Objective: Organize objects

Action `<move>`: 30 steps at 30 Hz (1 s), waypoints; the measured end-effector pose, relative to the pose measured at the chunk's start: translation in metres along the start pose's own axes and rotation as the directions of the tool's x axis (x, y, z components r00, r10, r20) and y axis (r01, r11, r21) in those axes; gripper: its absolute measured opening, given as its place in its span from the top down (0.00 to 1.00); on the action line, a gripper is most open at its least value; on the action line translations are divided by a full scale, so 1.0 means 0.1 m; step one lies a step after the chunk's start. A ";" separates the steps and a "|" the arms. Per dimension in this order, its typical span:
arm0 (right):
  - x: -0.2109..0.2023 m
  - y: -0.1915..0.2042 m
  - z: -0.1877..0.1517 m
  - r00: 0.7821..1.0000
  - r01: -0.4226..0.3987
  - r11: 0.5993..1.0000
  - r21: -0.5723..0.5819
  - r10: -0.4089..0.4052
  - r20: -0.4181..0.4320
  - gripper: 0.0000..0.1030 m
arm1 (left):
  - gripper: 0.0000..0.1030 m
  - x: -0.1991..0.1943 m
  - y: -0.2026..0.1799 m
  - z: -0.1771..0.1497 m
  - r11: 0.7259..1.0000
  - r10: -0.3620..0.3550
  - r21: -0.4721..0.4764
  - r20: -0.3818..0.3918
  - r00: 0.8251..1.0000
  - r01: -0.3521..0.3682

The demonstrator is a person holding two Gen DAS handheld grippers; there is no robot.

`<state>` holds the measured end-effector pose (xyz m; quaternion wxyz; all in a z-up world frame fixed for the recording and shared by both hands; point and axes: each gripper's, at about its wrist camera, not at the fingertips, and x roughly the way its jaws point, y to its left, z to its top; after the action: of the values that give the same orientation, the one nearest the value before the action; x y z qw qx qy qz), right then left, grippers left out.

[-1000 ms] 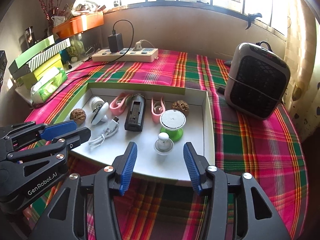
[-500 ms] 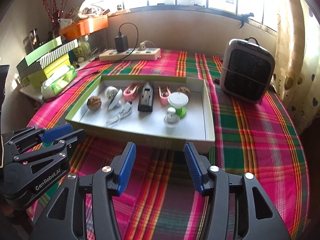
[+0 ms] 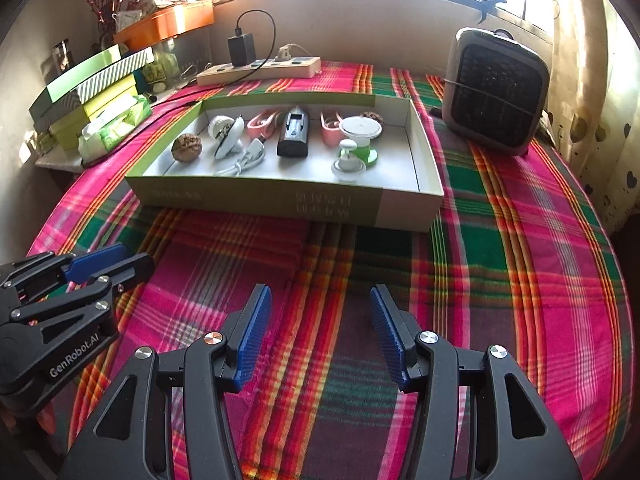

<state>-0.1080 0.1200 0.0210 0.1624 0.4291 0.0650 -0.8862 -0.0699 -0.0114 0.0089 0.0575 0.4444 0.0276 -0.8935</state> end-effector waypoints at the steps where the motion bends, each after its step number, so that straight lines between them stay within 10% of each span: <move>1: 0.01 0.00 -0.02 1.000 0.003 1.000 0.000 -0.003 -0.005 0.49 | 0.74 -0.01 0.00 0.00 1.000 0.002 0.000 0.002 1.000 -0.002; 30: -0.01 0.02 -0.08 0.999 0.030 1.000 -0.001 -0.030 -0.012 0.35 | 0.74 -0.02 -0.01 -0.06 1.000 0.013 -0.018 0.023 1.000 -0.013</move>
<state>-0.1008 0.1202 0.0172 0.1489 0.4334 0.0730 -0.8858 -0.0644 -0.0097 0.0072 0.0676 0.4338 0.0318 -0.8979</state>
